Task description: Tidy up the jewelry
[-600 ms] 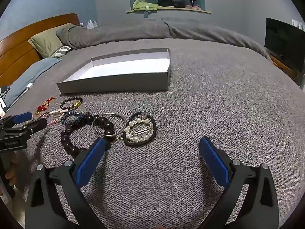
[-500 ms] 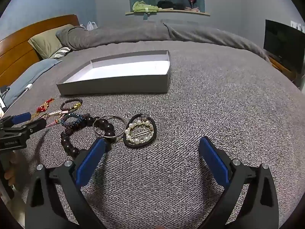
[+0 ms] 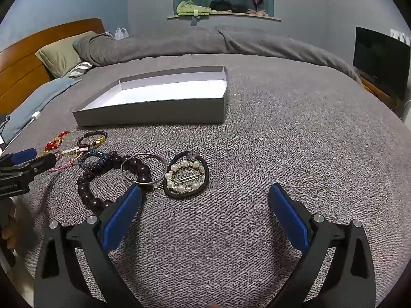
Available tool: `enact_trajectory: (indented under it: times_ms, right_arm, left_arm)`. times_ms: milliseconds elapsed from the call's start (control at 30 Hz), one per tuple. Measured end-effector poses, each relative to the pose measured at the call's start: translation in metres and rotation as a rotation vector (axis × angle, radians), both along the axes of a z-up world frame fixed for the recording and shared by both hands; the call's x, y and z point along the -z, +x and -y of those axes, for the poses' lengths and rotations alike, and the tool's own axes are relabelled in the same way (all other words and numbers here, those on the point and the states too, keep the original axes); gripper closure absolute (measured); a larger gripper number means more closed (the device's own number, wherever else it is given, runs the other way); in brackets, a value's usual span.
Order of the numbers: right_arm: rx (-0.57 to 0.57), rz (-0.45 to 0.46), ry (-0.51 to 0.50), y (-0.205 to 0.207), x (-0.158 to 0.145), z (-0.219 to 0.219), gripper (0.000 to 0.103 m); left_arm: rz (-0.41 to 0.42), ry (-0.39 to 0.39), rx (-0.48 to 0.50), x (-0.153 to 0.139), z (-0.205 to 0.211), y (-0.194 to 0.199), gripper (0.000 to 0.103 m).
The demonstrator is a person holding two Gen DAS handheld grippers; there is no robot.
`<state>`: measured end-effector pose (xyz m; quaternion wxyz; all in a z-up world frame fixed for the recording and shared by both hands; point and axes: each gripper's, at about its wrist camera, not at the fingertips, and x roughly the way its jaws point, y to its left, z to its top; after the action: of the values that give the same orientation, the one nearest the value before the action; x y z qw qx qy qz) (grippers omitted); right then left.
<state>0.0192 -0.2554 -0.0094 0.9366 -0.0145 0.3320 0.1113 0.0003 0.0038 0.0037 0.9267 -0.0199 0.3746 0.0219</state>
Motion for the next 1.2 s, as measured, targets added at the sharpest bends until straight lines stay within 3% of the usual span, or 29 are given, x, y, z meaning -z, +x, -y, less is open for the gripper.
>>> enact_trajectory:
  times_ms: [1200]
  right_arm:
    - [0.0,-0.005,0.001,-0.0002,0.002,0.0022,0.005]
  left_arm:
    - [0.008,0.004,-0.004,-0.006,-0.0055,-0.0014,0.004]
